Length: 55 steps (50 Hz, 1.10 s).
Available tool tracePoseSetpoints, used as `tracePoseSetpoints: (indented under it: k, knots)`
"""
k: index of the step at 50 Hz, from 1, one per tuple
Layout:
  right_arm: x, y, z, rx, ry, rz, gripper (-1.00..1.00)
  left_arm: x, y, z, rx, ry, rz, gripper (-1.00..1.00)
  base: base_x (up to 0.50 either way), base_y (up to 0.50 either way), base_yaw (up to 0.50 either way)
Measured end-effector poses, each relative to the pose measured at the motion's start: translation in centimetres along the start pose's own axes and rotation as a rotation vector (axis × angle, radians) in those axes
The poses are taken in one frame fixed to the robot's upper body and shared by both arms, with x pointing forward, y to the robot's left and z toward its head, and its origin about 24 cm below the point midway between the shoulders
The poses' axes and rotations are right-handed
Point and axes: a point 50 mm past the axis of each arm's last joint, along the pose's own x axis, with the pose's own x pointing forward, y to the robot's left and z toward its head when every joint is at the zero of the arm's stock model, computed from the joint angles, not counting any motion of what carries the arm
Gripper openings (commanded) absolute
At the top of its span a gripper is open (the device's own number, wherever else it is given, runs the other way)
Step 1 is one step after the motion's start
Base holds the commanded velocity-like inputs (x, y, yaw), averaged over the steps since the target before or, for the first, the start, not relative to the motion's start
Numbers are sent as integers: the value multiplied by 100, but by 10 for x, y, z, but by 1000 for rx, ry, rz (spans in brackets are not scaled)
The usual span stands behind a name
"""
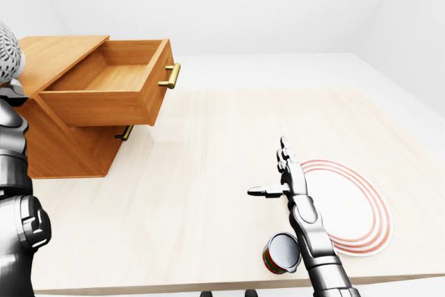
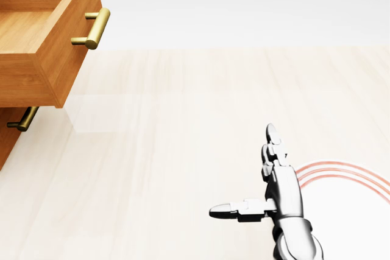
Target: Put the bowl on top of the cabinet.
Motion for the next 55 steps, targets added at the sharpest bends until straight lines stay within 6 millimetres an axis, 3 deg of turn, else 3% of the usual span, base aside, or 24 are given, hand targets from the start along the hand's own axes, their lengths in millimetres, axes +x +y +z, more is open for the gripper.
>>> tracePoseSetpoints:
  k: [13, 41, 49, 55]
  knots:
    - [1, 0, -1, 0, 3, 1, 100, 10, 15, 5, -29, 2, 50, 100, 0, 0, 0]
    - [1, 1, -1, -1, 5, 3, 100, 11, 19, 7, -44, -3, 66, 100, 0, 0, 0]
    - [2, 2, -2, -2, 7, 5, 100, 8, 16, 12, -119, -17, 54, 100, 0, 0, 0]
    - [2, 2, -2, -2, 7, 5, 100, 2, 11, 26, -249, -64, -4, 100, 0, 0, 0]
